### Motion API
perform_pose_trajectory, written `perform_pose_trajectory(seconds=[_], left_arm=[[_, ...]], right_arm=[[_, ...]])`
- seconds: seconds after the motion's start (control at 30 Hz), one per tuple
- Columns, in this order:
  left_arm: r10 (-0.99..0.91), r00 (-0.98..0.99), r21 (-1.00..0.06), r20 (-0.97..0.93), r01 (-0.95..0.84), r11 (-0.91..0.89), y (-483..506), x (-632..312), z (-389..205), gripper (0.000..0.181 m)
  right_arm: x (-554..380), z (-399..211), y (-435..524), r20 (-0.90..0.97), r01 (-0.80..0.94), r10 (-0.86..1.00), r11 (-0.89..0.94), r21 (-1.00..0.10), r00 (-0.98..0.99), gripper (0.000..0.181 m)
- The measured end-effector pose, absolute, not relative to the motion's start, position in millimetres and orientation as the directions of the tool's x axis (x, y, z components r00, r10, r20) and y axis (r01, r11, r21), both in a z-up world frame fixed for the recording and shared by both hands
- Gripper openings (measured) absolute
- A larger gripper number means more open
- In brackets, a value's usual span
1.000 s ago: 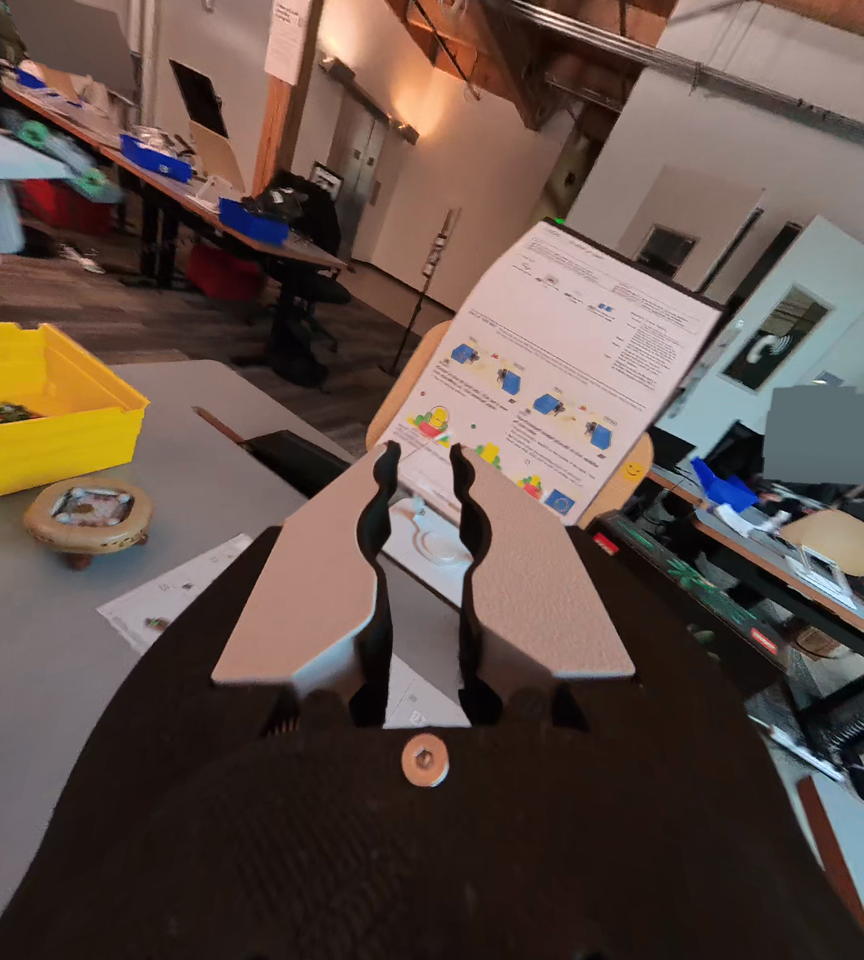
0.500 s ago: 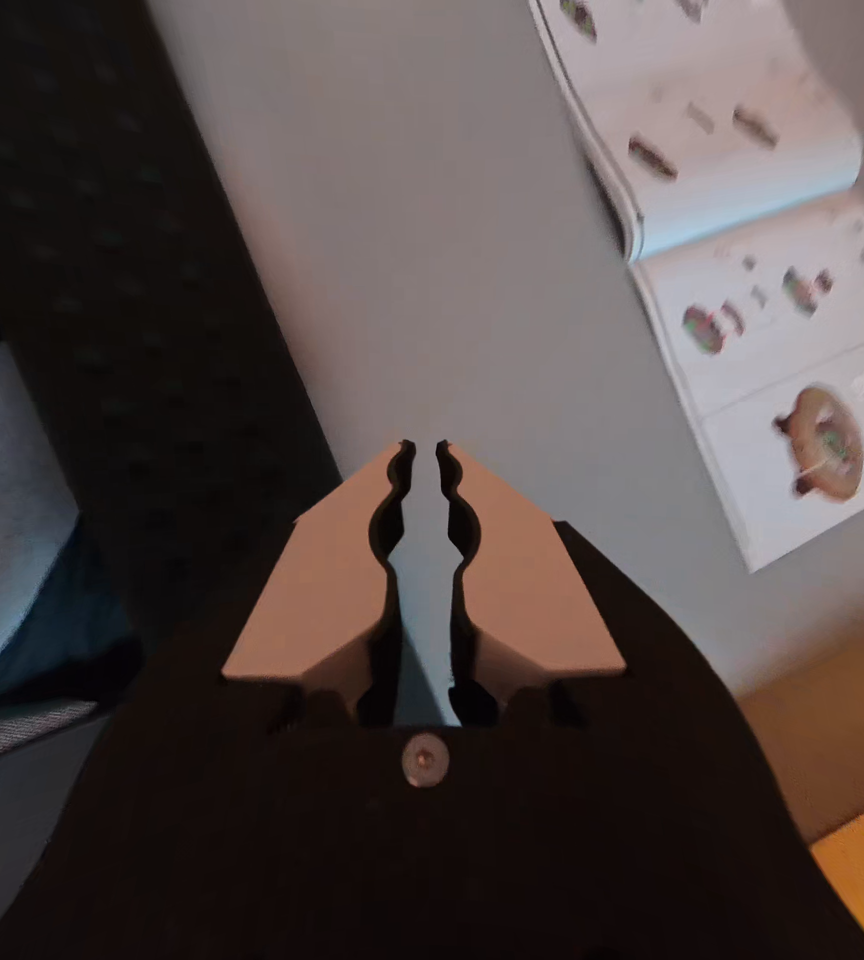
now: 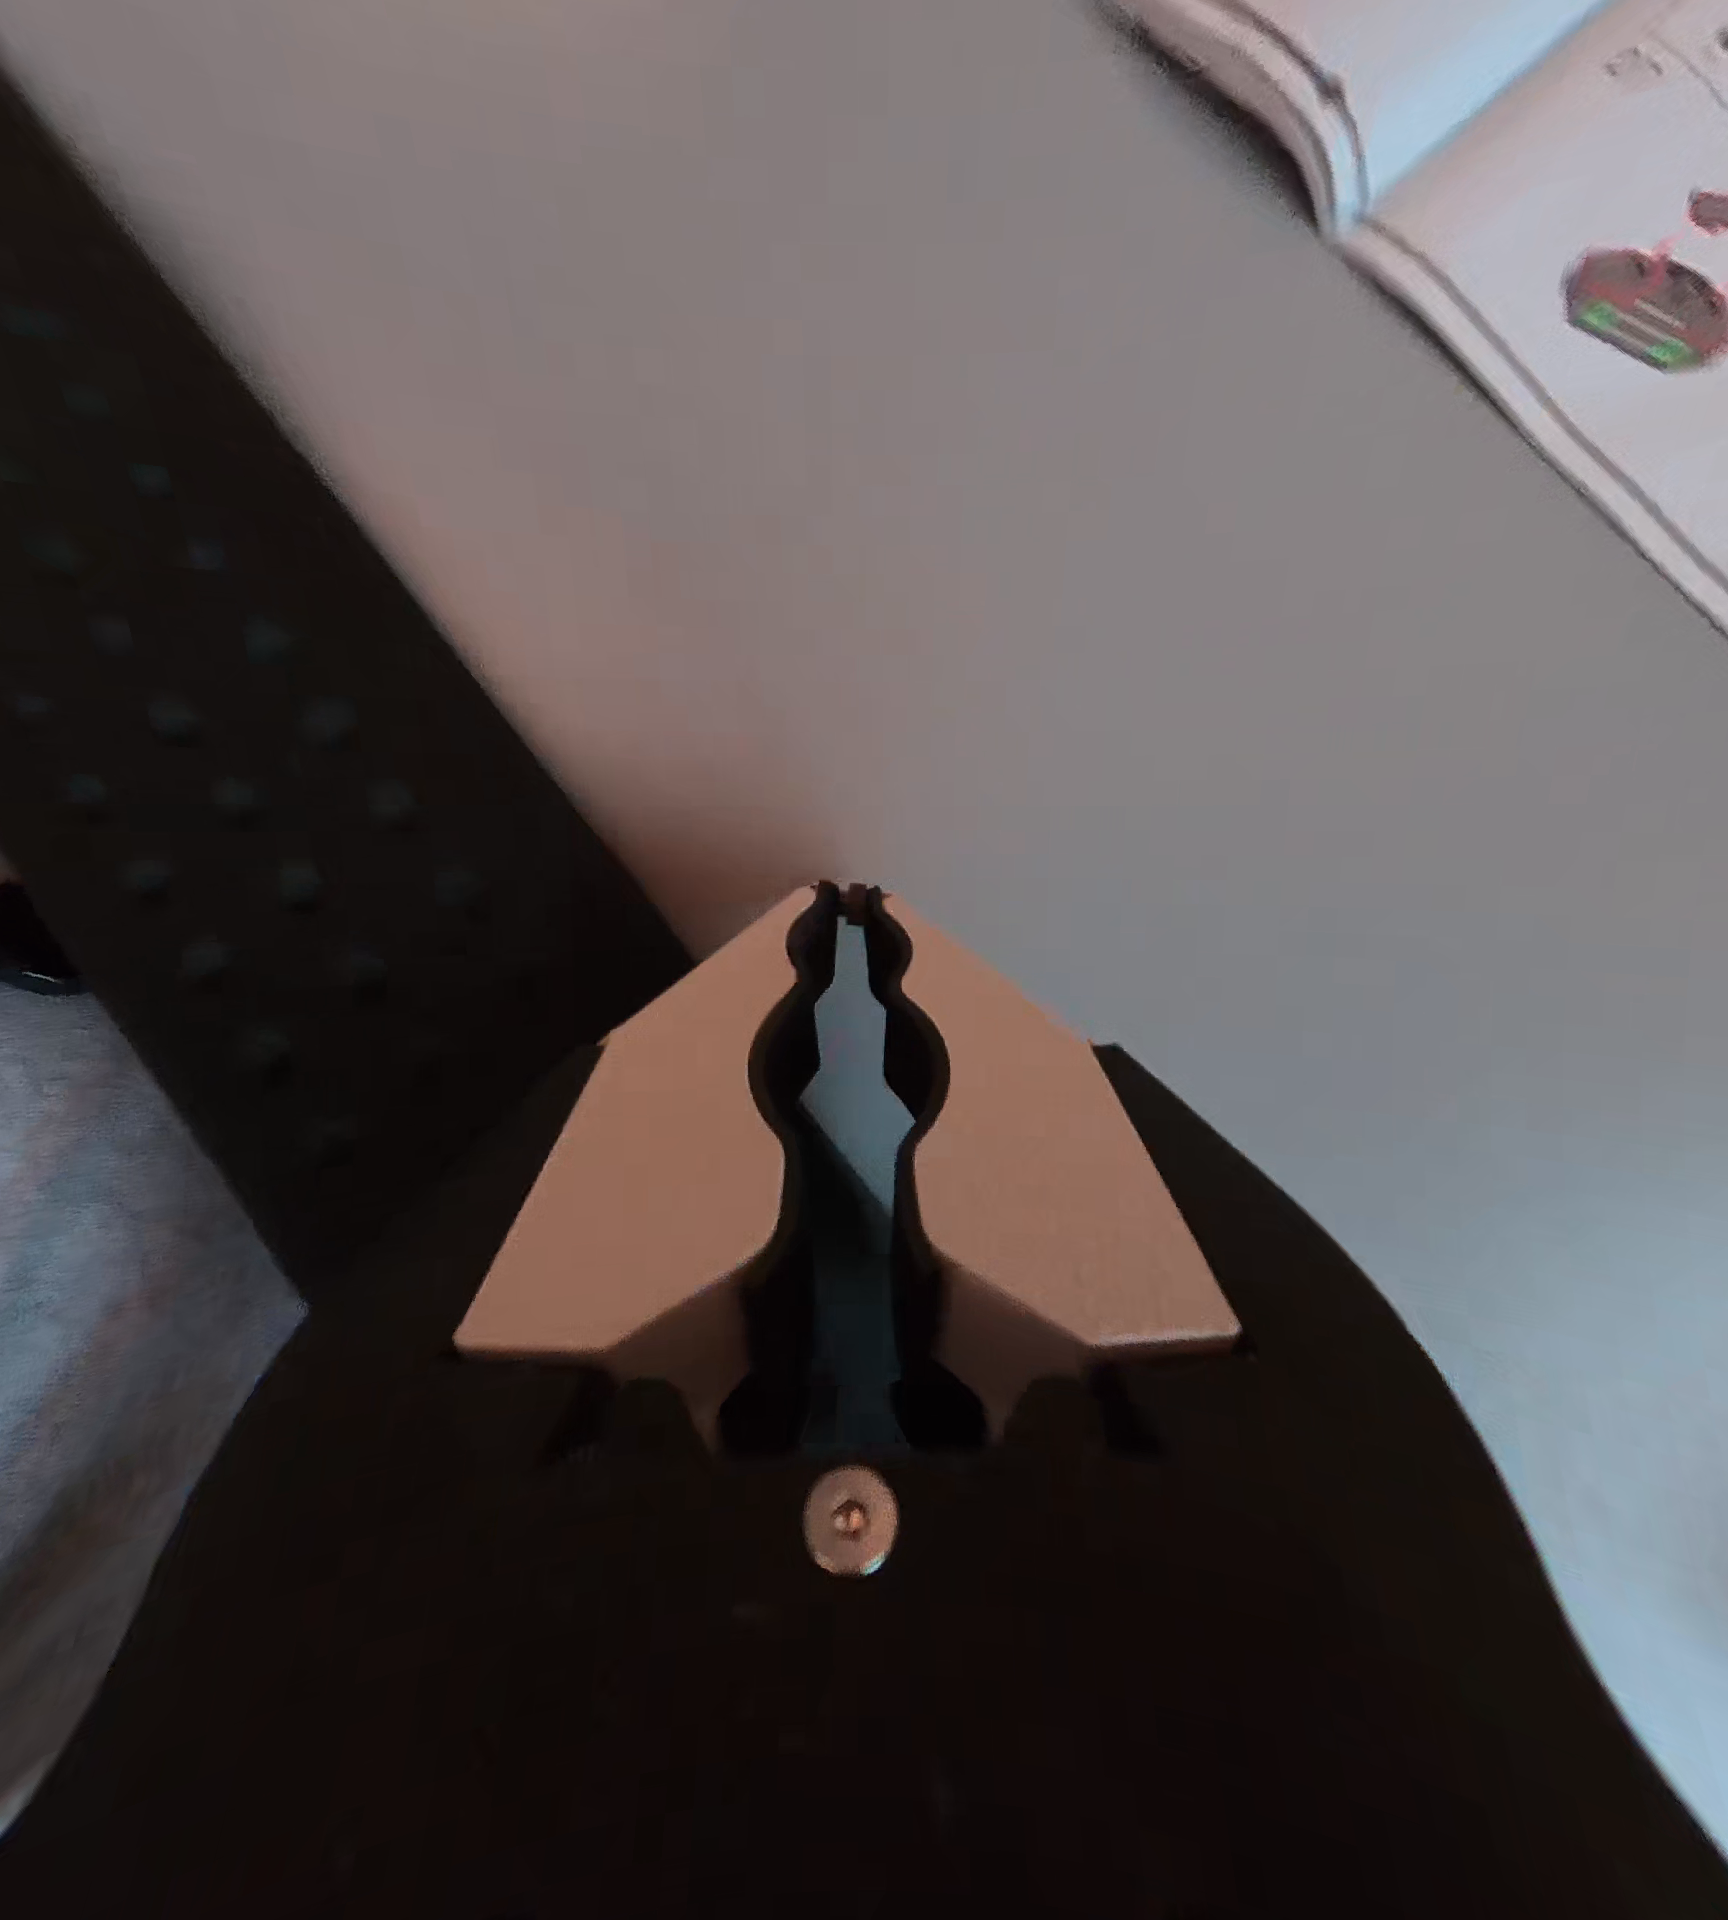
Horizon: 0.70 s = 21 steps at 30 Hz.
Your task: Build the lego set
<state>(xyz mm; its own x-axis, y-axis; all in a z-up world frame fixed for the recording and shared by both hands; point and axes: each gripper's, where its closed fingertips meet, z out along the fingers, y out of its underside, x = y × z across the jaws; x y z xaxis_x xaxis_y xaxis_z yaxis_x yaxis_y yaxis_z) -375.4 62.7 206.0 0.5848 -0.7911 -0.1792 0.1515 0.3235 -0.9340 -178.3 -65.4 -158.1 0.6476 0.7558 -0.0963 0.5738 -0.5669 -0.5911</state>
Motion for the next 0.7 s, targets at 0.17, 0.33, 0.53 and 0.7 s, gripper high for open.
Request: perform_pose_trajectory(seconds=[0.17,0.33,0.53,0.7], left_arm=[[-0.797,0.572,-0.935,-0.194,0.137,0.326,59.5,-369.2,204.7,0.009],[-0.790,0.570,-0.936,-0.223,0.101,0.337,57.2,-362.8,201.4,0.009],[-0.800,0.554,-0.941,-0.232,0.079,0.328,58.4,-354.9,196.2,0.009],[-0.796,0.550,-0.941,-0.251,0.053,0.334,58.4,-348.7,193.1,0.009]], right_arm=[[-248.6,-135.6,-64.3,-0.664,0.385,0.654,-0.754,-0.533,0.363,0.004],[-278.4,-159.4,-54.9,-0.637,0.578,0.682,-0.698,-0.422,0.359,0.004],[-284.5,-167.5,-48.2,-0.546,0.715,0.759,-0.596,-0.365,0.354,0.004],[-288.5,-164.9,-38.1,-0.421,0.750,0.861,-0.475,-0.460,0.286,0.015]])
